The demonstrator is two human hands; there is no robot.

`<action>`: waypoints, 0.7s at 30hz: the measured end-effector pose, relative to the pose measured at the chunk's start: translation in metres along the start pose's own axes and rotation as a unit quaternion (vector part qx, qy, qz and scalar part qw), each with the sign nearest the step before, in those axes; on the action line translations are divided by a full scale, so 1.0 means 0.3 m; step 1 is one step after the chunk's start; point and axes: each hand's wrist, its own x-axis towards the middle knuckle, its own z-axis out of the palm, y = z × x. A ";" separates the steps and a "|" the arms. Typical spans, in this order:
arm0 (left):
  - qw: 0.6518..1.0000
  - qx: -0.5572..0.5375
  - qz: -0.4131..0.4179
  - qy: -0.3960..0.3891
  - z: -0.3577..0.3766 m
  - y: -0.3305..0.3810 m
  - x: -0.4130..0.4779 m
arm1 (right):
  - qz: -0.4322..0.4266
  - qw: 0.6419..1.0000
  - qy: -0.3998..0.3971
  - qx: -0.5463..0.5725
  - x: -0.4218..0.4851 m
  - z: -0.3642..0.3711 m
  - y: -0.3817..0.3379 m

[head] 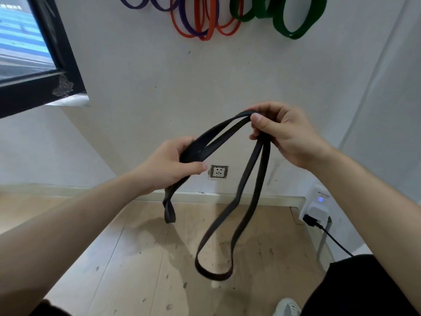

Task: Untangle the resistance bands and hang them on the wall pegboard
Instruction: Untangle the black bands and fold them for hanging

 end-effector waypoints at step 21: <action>0.981 -0.068 0.103 0.147 0.022 0.075 0.001 | 0.207 0.910 -0.317 -0.168 -0.051 -0.013 0.136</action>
